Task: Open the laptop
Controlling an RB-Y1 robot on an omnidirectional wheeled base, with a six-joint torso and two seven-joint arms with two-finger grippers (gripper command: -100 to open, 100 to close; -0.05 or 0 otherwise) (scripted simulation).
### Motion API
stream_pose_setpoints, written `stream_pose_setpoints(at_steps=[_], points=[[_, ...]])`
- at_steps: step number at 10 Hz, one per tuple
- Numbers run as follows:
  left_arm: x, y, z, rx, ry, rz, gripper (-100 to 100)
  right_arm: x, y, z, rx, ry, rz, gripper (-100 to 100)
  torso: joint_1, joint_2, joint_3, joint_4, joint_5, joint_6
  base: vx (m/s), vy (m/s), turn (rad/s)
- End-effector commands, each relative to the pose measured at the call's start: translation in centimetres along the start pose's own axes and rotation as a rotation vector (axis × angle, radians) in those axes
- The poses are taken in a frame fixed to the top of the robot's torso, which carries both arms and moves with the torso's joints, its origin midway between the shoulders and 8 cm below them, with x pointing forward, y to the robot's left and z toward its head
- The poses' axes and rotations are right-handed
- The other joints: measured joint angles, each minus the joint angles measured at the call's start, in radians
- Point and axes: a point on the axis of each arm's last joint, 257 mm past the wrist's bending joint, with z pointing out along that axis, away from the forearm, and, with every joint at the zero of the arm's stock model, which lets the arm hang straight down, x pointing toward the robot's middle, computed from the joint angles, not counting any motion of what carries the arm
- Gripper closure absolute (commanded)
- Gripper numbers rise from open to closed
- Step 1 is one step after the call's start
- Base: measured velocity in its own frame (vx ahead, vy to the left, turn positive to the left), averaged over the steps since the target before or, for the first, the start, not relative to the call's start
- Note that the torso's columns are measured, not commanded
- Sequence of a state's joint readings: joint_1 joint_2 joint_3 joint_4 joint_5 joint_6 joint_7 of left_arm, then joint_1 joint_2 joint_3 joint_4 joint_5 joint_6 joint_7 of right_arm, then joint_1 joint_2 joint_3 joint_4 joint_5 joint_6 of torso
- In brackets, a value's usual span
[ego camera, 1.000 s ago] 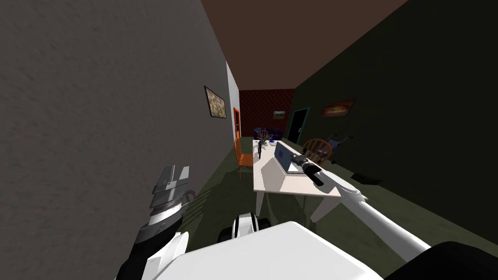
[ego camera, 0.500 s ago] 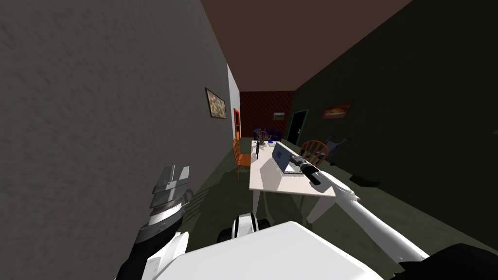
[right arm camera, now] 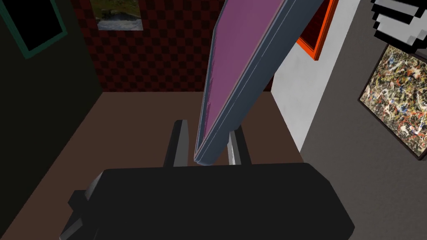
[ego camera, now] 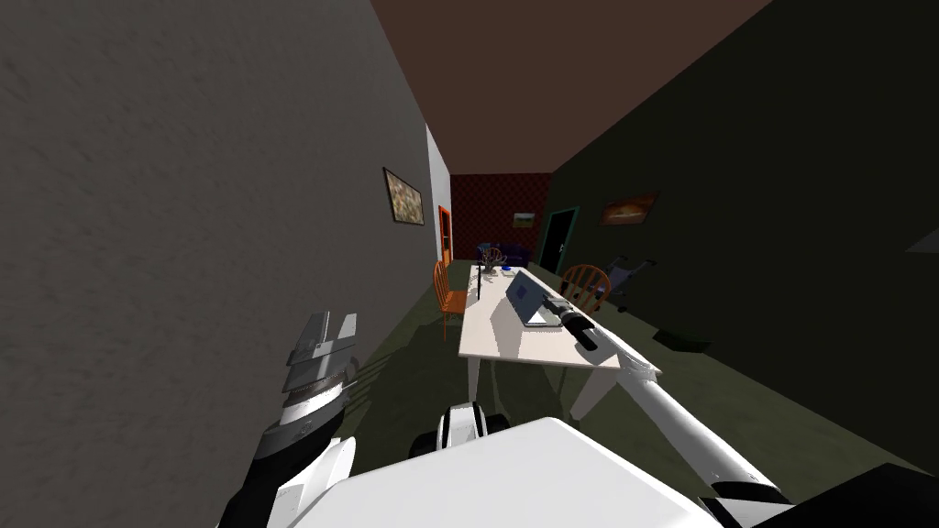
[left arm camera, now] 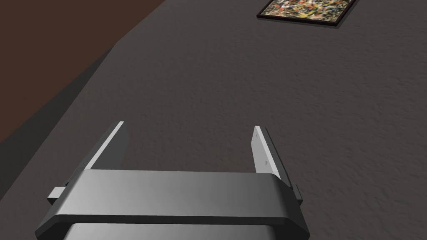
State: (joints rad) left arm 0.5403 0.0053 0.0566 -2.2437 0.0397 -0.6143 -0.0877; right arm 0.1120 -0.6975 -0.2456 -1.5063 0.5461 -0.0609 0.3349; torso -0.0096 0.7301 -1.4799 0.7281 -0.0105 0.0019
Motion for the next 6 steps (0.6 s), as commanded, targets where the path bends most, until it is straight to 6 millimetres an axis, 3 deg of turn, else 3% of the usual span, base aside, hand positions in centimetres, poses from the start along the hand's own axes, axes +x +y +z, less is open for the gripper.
stream_pose_setpoints(at_steps=[1, 2, 3, 6], points=[[0.0, 0.0, 0.0, 0.0, 0.0, 0.0, 0, 0.6, 0.0, 0.2, 0.001, 0.002, 0.046, 100, 0.001, 0.0, 0.0, 0.0, 0.001, -0.001, -0.023, -0.051, -0.006], [0.0, 0.0, 0.0, 0.0, 0.0, 0.0, 0, 2.6, 0.7, 0.0, -0.004, 0.012, 0.134, 100, 0.008, 0.001, 0.0, 0.004, 0.006, -0.003, 0.009, -0.086, -0.066], [0.0, 0.0, 0.0, 0.0, 0.0, 0.0, 0, 2.6, 0.7, 0.0, -0.004, 0.012, 0.136, 100, 0.009, 0.002, 0.001, 0.003, 0.006, -0.003, 0.012, -0.088, -0.047], [0.0, 0.0, 0.0, 0.0, 0.0, 0.0, 0, 5.7, 2.2, -0.4, -0.01, 0.027, 0.26, 100, 0.009, 0.001, 0.0, 0.002, 0.004, -0.007, 0.01, -0.083, -0.037]])
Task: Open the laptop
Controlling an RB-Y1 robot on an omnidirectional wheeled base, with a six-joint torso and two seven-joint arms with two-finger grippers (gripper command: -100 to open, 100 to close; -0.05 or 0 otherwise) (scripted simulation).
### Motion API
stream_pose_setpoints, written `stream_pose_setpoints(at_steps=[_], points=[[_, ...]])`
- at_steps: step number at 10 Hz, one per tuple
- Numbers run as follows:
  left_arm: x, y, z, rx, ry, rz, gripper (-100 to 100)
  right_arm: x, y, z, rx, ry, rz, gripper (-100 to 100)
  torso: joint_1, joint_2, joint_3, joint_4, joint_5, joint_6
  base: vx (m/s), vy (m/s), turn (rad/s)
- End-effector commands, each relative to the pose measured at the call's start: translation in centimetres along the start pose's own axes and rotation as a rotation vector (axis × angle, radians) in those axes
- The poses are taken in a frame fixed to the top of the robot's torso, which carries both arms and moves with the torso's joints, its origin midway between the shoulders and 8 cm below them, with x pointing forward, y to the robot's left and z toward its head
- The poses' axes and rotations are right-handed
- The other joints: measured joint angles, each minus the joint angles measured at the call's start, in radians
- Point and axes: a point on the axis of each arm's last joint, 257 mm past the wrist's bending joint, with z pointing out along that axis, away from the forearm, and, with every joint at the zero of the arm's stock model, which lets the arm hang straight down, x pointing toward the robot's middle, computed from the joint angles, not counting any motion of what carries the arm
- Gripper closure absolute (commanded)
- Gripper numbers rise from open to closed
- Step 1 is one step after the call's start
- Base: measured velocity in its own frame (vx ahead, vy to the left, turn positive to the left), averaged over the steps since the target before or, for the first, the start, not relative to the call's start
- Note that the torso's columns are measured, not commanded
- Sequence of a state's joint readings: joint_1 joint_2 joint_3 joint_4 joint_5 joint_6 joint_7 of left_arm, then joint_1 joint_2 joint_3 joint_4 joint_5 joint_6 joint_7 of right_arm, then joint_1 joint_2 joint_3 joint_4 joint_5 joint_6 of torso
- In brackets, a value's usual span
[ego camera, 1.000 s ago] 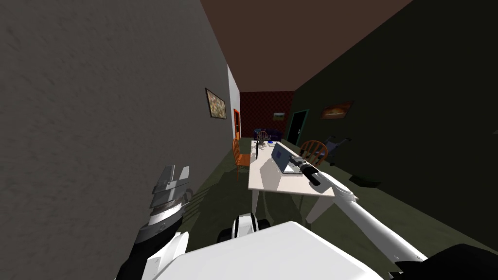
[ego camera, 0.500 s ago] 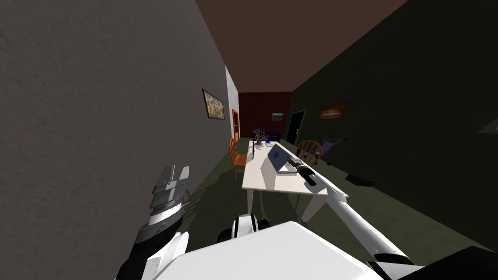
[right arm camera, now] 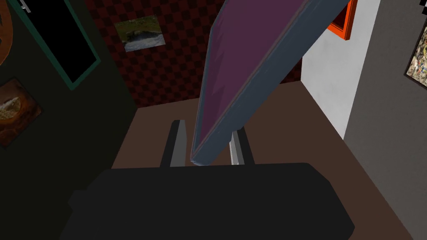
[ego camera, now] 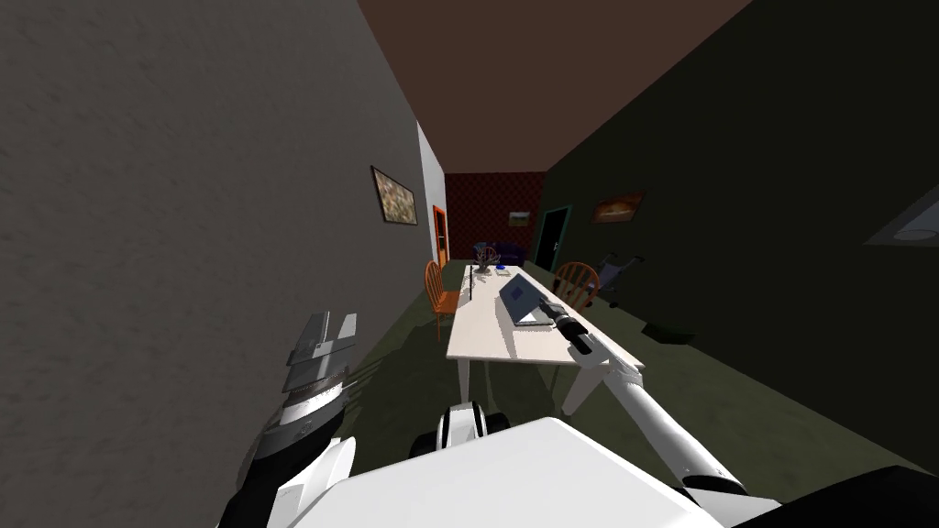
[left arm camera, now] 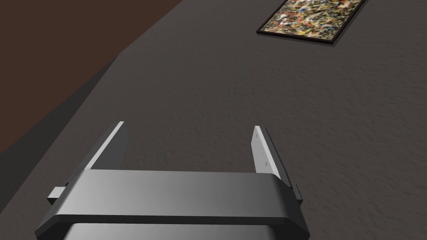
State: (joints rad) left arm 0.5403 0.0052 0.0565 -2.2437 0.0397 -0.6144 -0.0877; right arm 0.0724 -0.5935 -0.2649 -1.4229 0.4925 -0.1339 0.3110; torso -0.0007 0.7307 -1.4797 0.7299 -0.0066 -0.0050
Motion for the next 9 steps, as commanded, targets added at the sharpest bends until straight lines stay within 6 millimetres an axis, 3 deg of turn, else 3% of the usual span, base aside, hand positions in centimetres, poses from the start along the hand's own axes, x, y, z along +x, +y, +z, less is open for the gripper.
stream_pose_setpoints(at_steps=[1, 6, 7, 9], points=[[0.0, 0.0, 0.0, 0.0, 0.0, 0.0, 0, 3.7, 0.8, -0.6, -0.009, 0.029, 0.11, 100, -0.001, -0.002, -0.001, -0.001, -0.001, -0.001, 0.006, -0.088, -0.041], [0.0, 0.0, 0.0, 0.0, 0.0, 0.0, 0, 7.9, 2.7, -1.3, -0.017, 0.044, 0.275, 100, 0.002, -0.003, -0.002, -0.001, -0.001, -0.004, 0.005, -0.069, -0.034], [0.0, 0.0, 0.0, 0.0, 0.0, 0.0, 0, 5.1, 1.0, 0.2, 0.002, 0.024, 0.244, -100, 0.0, -0.004, -0.003, -0.001, -0.001, -0.005, -0.054, -0.02, 0.064], [0.0, 0.0, 0.0, 0.0, 0.0, 0.0, 0, 4.4, 0.7, 0.5, 0.008, 0.022, 0.243, -100, 0.004, 0.006, 0.003, 0.007, 0.007, 0.004, -0.042, 0.02, 0.042]])
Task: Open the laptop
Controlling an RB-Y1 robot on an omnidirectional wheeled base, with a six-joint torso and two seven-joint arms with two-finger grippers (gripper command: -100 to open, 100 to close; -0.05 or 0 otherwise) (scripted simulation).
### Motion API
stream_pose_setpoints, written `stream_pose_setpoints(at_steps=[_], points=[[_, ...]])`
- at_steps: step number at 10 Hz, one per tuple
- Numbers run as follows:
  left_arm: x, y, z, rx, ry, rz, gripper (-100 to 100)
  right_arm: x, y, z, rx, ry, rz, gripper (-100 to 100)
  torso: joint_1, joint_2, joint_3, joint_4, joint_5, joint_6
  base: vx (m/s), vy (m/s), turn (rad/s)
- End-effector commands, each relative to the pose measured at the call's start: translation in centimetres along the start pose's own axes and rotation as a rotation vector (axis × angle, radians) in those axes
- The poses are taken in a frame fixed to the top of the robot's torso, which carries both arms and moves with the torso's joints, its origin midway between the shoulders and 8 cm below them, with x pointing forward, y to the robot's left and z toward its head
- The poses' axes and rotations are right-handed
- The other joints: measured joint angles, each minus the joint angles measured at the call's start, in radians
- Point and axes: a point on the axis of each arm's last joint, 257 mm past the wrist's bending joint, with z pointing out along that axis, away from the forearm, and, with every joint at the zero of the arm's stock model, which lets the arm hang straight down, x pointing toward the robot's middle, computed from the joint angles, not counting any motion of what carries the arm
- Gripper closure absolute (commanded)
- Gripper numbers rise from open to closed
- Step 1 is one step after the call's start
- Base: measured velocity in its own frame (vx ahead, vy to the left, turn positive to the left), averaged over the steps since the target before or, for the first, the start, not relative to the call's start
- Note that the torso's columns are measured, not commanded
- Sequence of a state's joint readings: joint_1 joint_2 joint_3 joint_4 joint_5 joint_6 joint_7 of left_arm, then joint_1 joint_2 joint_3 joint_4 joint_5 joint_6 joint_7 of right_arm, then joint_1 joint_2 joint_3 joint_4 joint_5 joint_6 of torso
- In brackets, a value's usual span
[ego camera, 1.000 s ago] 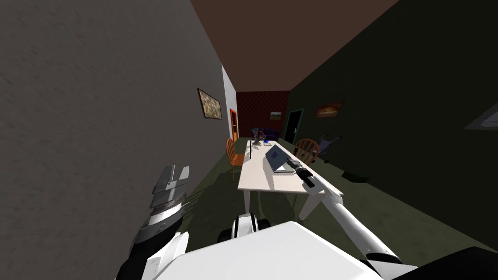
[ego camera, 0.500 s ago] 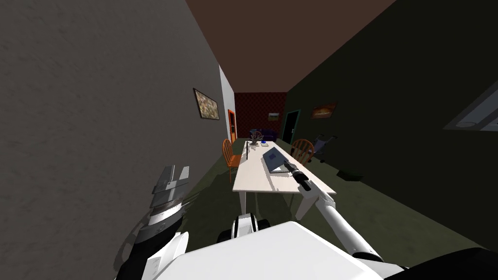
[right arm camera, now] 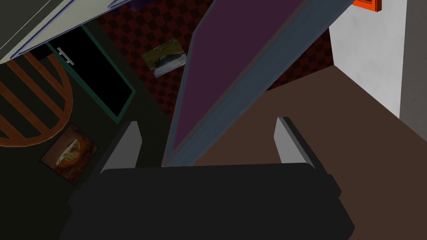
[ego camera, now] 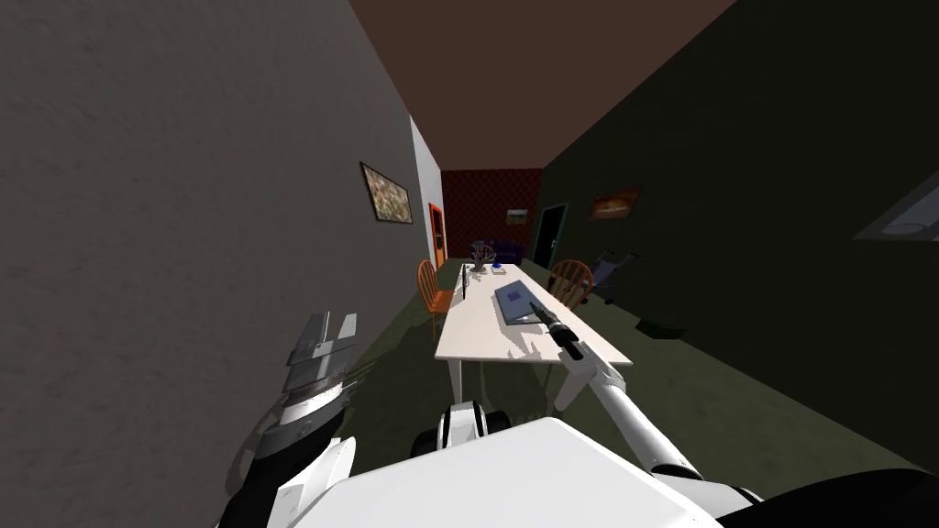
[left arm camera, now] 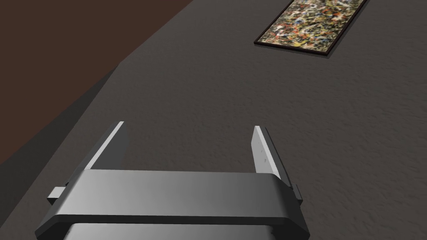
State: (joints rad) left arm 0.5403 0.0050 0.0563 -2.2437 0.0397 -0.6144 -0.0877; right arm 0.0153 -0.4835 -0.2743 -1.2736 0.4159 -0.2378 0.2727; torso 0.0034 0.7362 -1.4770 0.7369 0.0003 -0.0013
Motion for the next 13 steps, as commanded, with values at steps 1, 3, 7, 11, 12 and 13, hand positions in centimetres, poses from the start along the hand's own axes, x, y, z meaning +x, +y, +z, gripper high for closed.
stream_pose_setpoints(at_steps=[1, 3, 7, 11, 12, 13], points=[[0.0, 0.0, 0.0, 0.0, 0.0, 0.0, 0, -2.4, -0.4, 1.1, 0.021, -0.008, -0.004, -100, 0.0, 0.003, 0.002, 0.002, 0.001, 0.0, -0.05, 0.032, 0.083], [0.0, 0.0, 0.0, 0.0, 0.0, 0.0, 0, -3.8, -0.7, 1.7, 0.033, -0.014, -0.006, -100, -0.001, 0.006, 0.003, 0.003, 0.001, 0.001, -0.072, 0.018, 0.078], [0.0, 0.0, 0.0, 0.0, 0.0, 0.0, 0, -5.4, -1.0, 2.4, 0.046, -0.023, -0.008, -100, -0.004, 0.001, 0.0, 0.001, -0.001, 0.001, -0.054, 0.018, 0.038], [0.0, 0.0, 0.0, 0.0, 0.0, 0.0, 0, -5.5, -1.1, 2.4, 0.048, -0.023, -0.007, 0, -0.003, 0.001, 0.001, 0.001, 0.0, 0.001, -0.002, 0.0, -0.001], [0.0, 0.0, 0.0, 0.0, 0.0, 0.0, 0, -5.5, -1.1, 2.4, 0.048, -0.023, -0.007, 0, -0.003, 0.002, 0.001, 0.001, 0.0, 0.001, 0.0, 0.0, 0.0], [0.0, 0.0, 0.0, 0.0, 0.0, 0.0, 0, -5.5, -1.1, 2.4, 0.048, -0.023, -0.007, 0, -0.003, 0.002, 0.001, 0.001, 0.0, 0.001, 0.0, 0.0, 0.0]])
